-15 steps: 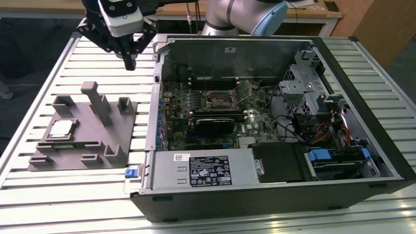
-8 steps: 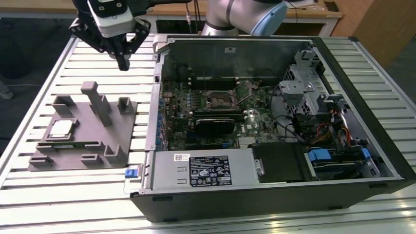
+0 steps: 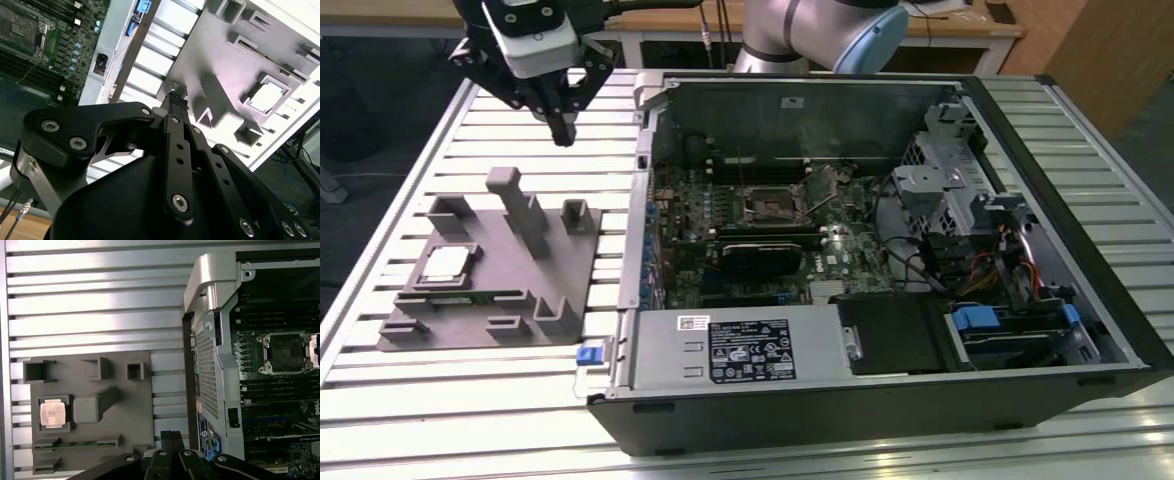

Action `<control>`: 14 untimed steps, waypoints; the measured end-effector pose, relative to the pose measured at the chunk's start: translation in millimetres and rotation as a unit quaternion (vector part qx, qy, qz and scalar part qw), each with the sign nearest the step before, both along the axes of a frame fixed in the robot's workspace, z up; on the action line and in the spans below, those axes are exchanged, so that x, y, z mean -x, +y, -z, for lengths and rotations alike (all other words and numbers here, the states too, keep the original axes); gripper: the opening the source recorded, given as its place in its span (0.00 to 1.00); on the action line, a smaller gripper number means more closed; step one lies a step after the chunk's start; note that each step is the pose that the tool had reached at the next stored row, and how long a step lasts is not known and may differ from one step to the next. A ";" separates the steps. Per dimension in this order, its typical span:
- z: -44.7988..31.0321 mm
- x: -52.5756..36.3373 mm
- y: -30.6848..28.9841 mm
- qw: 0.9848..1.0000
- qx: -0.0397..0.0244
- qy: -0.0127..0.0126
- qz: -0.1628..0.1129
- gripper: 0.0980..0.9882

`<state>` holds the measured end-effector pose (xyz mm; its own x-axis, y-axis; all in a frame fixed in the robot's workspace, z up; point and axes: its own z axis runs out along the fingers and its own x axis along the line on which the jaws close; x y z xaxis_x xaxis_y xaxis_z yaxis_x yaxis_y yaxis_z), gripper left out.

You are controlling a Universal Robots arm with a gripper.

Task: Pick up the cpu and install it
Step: 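Reach for the cpu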

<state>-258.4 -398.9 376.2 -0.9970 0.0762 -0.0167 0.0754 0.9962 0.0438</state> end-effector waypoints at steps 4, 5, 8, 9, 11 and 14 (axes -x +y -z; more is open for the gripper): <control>0.4 4.7 0.0 1.000 0.000 0.000 0.000 0.01; 0.5 5.8 0.0 1.000 0.000 0.000 0.000 0.01; 0.8 9.2 0.0 1.000 0.000 0.000 0.000 0.01; 0.9 10.4 0.0 1.000 0.000 0.000 0.000 0.01; 1.1 12.5 0.0 1.000 0.000 0.000 0.000 0.01; 1.4 15.9 0.0 1.000 0.000 0.000 0.000 0.01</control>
<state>-274.3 -398.9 374.8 -0.9970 0.0763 -0.0166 0.0755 0.9962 0.0438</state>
